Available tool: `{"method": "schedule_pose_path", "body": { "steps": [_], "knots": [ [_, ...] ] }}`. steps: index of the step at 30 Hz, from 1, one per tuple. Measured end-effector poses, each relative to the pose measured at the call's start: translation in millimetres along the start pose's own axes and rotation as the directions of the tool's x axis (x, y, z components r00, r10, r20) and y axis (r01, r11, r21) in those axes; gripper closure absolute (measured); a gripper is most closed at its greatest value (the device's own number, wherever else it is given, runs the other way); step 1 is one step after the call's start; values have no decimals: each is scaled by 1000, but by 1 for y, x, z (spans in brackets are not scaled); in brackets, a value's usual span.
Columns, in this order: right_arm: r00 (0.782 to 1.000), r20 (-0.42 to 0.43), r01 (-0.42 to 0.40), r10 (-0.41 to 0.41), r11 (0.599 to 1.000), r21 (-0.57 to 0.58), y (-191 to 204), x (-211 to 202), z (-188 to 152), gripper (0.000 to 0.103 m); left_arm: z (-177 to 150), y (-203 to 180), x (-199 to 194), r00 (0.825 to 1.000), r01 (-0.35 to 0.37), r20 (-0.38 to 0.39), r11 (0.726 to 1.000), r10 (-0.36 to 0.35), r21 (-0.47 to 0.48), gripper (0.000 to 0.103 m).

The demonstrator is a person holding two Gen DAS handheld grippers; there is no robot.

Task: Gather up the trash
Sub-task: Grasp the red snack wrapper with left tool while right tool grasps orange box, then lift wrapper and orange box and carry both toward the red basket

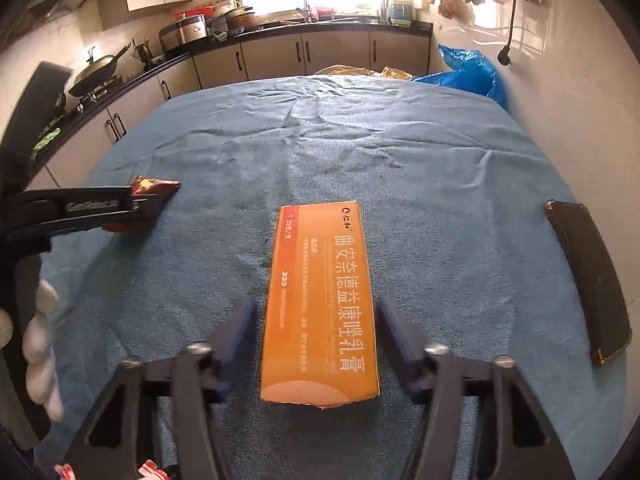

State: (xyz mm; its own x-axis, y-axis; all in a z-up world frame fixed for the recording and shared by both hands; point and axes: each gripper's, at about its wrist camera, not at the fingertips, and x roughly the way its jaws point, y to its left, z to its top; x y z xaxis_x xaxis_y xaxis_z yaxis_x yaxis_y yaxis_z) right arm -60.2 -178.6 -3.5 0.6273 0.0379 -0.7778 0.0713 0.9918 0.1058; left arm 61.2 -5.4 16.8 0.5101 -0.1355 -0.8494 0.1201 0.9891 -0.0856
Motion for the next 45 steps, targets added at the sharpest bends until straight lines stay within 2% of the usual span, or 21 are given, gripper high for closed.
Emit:
{"method": "schedule_pose_path", "body": {
  "steps": [4, 11, 14, 20, 28, 34, 41, 45],
  "knots": [
    [1000, 3, 4, -4, 1000, -10, 2, -1, -1, 52, -21, 4, -25, 997, -43, 63, 999, 42, 15, 62],
    [1000, 6, -2, 2, 1000, -4, 1, -1, -1, 52, -57, 4, -58, 991, -74, 113, 995, 66, 72, 62],
    [1000, 7, -3, 3, 1000, -1, 1, -2, -2, 52, -70, 1, -67, 986, -108, 138, 988, 93, 106, 62],
    [1000, 8, -5, 5, 1000, 1, 1, -2, -2, 52, -86, -2, -71, 983, -128, 147, 981, 107, 144, 62],
    [1000, 7, -3, 3, 1000, 0, 2, -2, -2, 51, -85, 4, -63, 989, -103, 120, 986, 88, 129, 61],
    [1000, 5, -3, 3, 1000, 2, 2, -3, -3, 51, -82, 19, -51, 999, 4, 53, 998, -7, 61, 60],
    [1000, 2, -10, 10, 1000, 1, 3, -3, -4, 47, -77, 23, -46, 997, 55, 58, 998, -57, 33, 41],
    [999, 0, -38, 38, 999, -8, 4, -2, -4, 33, -74, 19, -40, 997, 44, 64, 997, -48, 55, 27]
  ]
}}
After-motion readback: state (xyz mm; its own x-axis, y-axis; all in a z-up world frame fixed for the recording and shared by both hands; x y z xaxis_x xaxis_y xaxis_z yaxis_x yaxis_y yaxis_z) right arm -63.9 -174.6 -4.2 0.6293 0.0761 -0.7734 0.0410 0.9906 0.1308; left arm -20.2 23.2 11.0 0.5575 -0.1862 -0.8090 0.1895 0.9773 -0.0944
